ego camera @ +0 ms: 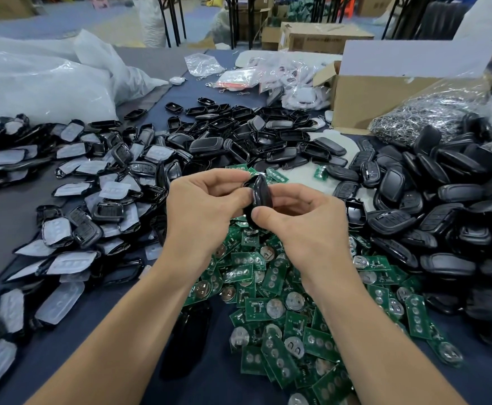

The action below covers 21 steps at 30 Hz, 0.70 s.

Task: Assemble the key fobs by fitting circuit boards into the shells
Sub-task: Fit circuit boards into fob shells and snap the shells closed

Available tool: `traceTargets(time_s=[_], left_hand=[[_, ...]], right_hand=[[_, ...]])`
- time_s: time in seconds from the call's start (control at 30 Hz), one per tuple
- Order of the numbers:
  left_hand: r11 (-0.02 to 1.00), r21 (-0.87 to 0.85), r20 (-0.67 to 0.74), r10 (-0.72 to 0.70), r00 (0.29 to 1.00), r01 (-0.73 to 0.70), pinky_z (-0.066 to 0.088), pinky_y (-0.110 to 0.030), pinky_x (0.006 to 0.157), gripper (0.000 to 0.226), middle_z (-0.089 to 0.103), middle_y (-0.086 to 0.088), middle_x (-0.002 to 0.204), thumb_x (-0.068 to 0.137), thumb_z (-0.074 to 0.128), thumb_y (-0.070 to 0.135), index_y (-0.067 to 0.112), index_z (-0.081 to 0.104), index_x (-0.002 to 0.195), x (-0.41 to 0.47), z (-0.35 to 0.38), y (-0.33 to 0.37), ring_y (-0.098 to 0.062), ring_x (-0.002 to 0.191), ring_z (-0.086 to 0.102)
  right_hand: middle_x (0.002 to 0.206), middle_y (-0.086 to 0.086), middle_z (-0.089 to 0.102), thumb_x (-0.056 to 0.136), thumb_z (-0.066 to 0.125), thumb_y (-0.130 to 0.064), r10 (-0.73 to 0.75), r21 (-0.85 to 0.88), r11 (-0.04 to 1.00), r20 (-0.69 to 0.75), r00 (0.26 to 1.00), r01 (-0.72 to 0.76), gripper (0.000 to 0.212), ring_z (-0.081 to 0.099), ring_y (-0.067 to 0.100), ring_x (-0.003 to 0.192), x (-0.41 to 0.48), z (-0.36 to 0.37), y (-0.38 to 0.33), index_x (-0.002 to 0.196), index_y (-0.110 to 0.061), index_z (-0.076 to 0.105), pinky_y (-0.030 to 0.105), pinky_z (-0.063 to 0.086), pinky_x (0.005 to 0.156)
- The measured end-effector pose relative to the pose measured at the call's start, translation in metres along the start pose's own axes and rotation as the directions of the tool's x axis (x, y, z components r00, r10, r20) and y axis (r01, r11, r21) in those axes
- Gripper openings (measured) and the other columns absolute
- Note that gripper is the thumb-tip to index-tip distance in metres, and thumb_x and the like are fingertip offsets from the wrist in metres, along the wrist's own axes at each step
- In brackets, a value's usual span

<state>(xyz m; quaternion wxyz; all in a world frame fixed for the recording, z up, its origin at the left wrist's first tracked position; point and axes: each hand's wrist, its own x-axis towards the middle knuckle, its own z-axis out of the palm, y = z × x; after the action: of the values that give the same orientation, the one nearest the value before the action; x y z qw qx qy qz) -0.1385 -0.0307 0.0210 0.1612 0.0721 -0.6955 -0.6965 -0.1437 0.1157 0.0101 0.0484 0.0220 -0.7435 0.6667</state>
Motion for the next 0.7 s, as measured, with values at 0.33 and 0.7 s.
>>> traceTargets(time_s=[0.33,0.7], left_hand=[[0.975,-0.157,0.236,-0.119,0.964,0.159,0.064,-0.032,0.083,0.041,0.08,-0.005,0.11,0.086,0.073,-0.009,0.021,0.077,0.114,0.003,-0.005,-0.005,-0.023,0.103,0.078],[0.987,-0.088,0.405,-0.089,0.91,0.135,0.061,-0.03,0.085,0.051,0.079,-0.011,0.113,0.075,0.081,-0.002,0.018,0.076,0.122,0.008,-0.016,-0.006,-0.018,0.101,0.073]], right_hand=[[0.075,-0.025,0.074,0.062,0.093,-0.021,-0.071,-0.136,0.989,-0.105,0.992,0.056,0.028,0.07,-0.005,0.073,0.003,-0.006,0.001,0.082,-0.034,0.078,0.009,0.053,0.065],[0.077,-0.022,0.075,0.064,0.093,-0.013,-0.131,-0.215,0.967,0.041,0.99,0.137,0.034,0.071,-0.002,0.079,0.005,-0.016,-0.003,0.085,-0.037,0.079,0.011,0.054,0.072]])
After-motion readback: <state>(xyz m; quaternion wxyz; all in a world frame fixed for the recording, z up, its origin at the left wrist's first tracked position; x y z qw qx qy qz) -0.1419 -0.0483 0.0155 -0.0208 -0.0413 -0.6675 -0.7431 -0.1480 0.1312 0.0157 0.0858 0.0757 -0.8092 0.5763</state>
